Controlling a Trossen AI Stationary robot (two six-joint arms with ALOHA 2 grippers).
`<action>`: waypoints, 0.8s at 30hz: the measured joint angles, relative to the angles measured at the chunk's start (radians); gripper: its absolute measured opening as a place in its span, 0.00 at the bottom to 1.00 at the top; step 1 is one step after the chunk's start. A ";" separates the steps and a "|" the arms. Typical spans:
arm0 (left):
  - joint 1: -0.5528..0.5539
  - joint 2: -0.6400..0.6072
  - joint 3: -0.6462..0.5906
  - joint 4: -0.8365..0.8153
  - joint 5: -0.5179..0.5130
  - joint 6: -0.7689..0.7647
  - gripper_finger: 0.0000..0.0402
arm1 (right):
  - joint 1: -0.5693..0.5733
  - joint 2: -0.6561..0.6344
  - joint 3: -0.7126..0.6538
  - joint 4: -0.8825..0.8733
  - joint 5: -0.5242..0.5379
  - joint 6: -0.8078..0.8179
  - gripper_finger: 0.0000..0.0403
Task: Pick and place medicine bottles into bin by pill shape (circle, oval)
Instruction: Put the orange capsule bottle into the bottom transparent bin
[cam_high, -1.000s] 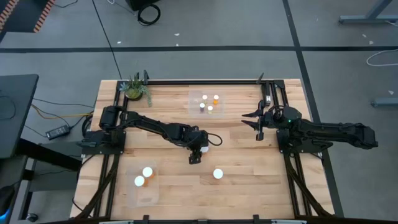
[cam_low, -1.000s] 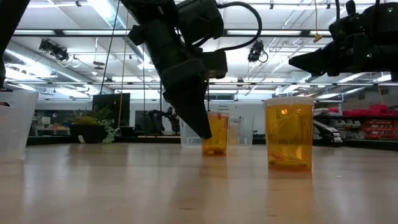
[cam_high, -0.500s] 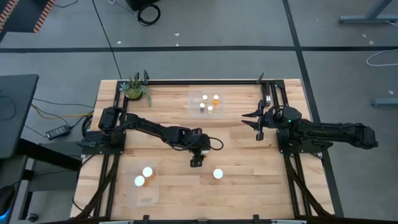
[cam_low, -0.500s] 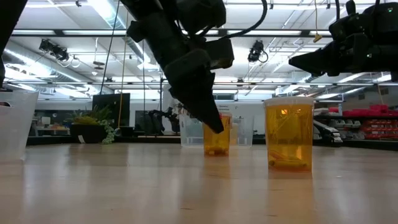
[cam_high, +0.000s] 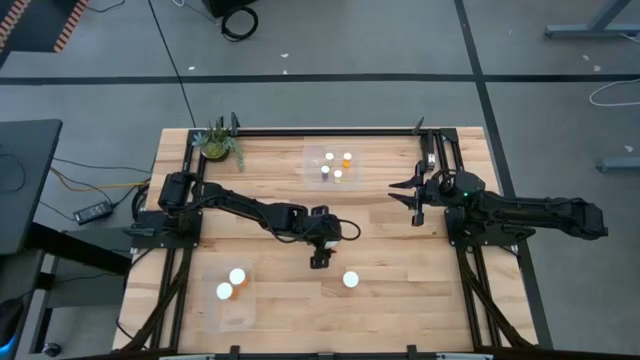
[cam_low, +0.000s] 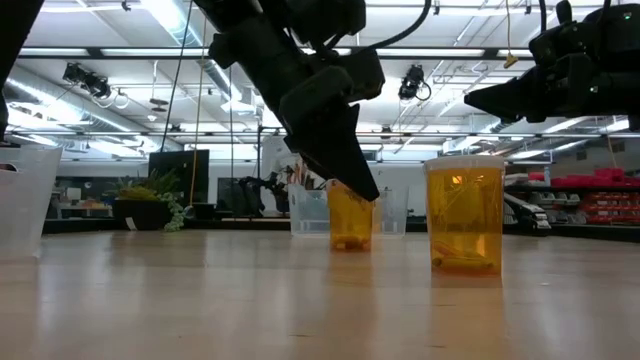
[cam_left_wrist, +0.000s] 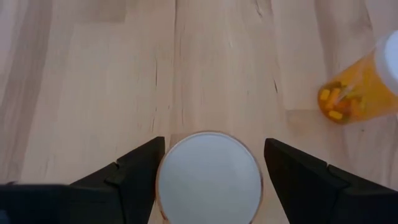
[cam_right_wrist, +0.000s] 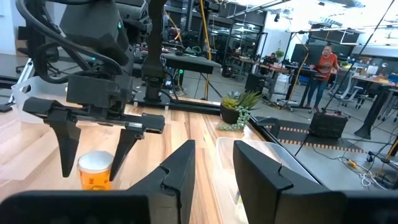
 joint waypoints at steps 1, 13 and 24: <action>0.000 0.000 0.000 0.003 0.000 0.000 0.70 | 0.000 0.000 0.000 0.000 0.000 0.000 0.29; -0.005 0.000 0.000 -0.002 0.001 0.000 0.55 | 0.000 0.000 0.000 0.000 0.000 0.000 0.29; -0.053 -0.022 0.061 -0.183 0.006 -0.052 0.58 | 0.000 0.000 0.000 0.000 0.000 0.000 0.29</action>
